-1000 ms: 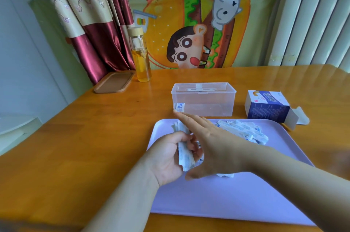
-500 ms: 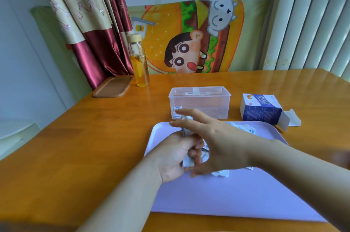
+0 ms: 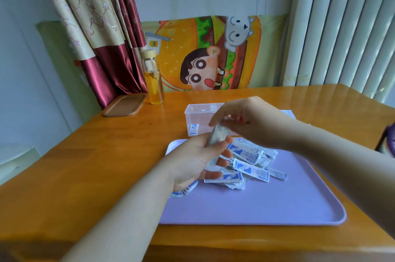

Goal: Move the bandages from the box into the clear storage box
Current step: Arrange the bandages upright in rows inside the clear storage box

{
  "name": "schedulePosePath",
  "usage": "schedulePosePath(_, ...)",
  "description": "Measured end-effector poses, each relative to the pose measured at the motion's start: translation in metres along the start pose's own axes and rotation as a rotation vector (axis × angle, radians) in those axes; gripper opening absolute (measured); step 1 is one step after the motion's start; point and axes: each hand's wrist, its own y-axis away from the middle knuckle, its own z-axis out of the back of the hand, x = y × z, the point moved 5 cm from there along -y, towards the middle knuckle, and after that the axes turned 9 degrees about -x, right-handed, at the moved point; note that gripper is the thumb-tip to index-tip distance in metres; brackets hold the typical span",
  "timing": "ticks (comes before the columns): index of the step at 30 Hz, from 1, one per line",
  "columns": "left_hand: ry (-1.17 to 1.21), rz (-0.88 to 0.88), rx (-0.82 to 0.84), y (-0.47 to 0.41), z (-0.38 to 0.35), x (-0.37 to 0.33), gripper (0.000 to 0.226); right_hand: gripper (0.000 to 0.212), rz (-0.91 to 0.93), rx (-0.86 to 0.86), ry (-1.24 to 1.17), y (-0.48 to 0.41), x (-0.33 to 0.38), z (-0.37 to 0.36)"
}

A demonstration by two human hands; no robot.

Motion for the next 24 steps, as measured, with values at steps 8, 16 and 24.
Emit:
schedulePosePath(8, -0.119, -0.287, -0.113, -0.002, -0.002, -0.030, 0.021, 0.027, -0.023, -0.107, -0.135, -0.005, 0.006, 0.019)
schedulePosePath(16, -0.144, -0.306, -0.095, -0.029, 0.006, -0.038, 0.024, 0.023, -0.341, -0.069, -0.489, -0.018, -0.042, 0.011)
schedulePosePath(24, -0.224, -0.259, -0.087, -0.089, 0.025, -0.044, 0.022, 0.018, -0.452, -0.180, -0.529, -0.057, -0.079, -0.012)
